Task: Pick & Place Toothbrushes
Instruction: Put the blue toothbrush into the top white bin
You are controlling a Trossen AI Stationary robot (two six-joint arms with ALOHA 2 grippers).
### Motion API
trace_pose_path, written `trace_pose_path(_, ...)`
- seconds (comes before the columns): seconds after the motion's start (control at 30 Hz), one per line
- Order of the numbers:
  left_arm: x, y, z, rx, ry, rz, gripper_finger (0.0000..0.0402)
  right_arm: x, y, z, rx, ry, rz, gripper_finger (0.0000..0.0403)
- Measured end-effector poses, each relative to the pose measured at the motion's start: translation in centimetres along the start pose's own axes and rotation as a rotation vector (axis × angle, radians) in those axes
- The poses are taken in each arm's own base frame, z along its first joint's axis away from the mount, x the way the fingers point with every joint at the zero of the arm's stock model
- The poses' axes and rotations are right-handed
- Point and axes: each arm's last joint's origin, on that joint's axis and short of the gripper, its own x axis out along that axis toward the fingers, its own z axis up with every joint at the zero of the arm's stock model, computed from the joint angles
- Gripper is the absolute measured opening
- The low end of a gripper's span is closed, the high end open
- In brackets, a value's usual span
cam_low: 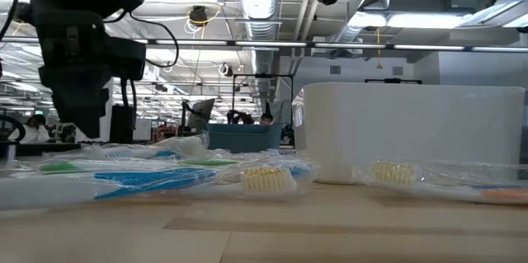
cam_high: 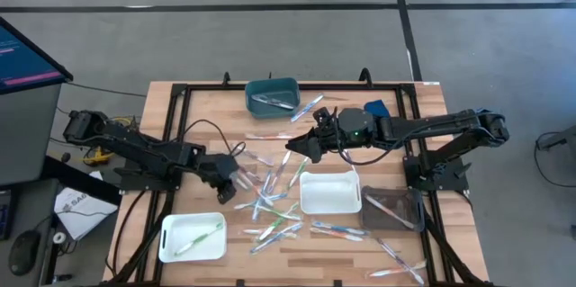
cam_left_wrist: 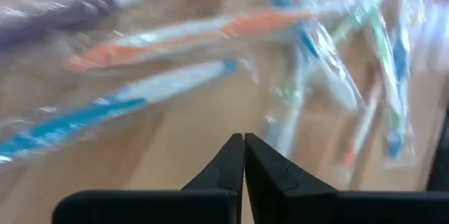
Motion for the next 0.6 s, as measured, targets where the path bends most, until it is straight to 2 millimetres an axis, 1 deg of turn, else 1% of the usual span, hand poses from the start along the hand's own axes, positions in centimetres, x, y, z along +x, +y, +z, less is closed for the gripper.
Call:
trace_pose_path(0.13,0.01,0.03,0.0,0.145,-0.038,0.053,0.0002,-0.01,0.13,-0.16,-0.002,0.005,0.004,0.0172)
trace_pose_path(0.27,-0.06,0.24,0.45,0.382,-0.084,0.105,0.0002,-0.01,0.12,-0.16,-0.006,0.005,0.004,0.0172)
trace_pose_path(0.4,-0.1,0.41,0.65,0.585,-0.081,0.124,0.0003,0.0,-0.01,0.01,-0.008,0.0,-0.001,0.0172)
trace_pose_path(0.5,-0.1,0.37,0.69,0.641,-0.083,0.124,0.0007,0.0,-0.06,0.07,-0.007,-0.002,-0.002,0.0172)
trace_pose_path(0.6,-0.11,0.37,0.72,0.645,-0.087,0.128,0.0019,0.0,-0.06,0.07,-0.007,-0.002,-0.002,0.0172)
